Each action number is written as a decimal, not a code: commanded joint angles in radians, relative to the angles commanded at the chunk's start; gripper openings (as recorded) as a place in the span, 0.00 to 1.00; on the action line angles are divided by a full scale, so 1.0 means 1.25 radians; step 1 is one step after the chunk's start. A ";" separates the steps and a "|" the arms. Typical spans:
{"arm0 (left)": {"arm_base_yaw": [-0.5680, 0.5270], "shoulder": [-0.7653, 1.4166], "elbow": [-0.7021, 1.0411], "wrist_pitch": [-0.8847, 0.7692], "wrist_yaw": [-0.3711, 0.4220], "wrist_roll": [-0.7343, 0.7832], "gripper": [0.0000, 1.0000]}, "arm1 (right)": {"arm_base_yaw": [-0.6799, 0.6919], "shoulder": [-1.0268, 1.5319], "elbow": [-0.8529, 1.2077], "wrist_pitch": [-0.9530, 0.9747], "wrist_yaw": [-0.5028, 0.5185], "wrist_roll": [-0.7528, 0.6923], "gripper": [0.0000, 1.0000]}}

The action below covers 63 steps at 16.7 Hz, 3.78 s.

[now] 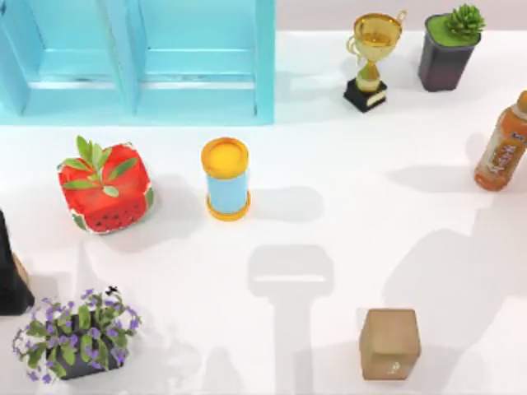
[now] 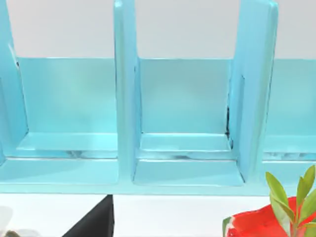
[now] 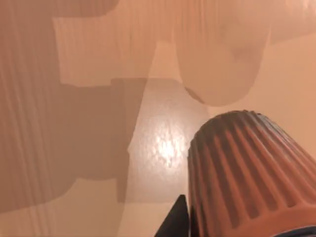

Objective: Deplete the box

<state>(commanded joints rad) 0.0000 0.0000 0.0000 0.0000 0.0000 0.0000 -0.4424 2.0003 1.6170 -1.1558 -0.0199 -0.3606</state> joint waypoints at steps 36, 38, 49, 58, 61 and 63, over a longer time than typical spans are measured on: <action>0.000 0.000 0.000 0.000 0.000 0.000 1.00 | 0.694 0.071 0.077 -0.042 0.021 0.648 0.00; 0.000 0.000 0.000 0.000 0.000 0.000 1.00 | 0.692 0.069 0.084 -0.039 0.028 0.659 0.00; 0.000 0.000 0.000 0.000 0.000 0.000 1.00 | 0.692 0.089 -0.001 0.075 0.028 0.660 0.00; 0.000 0.000 0.000 0.000 0.000 0.000 1.00 | 0.693 0.099 -0.015 0.090 0.029 0.660 0.30; 0.000 0.000 0.000 0.000 0.000 0.000 1.00 | 0.693 0.099 -0.015 0.090 0.029 0.660 0.53; 0.000 0.000 0.000 0.000 0.000 0.000 1.00 | 0.693 0.099 -0.015 0.090 0.029 0.660 0.68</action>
<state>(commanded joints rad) 0.0000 0.0000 0.0000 0.0000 0.0000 0.0000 0.4234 2.1237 1.5977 -1.0431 0.0158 0.4648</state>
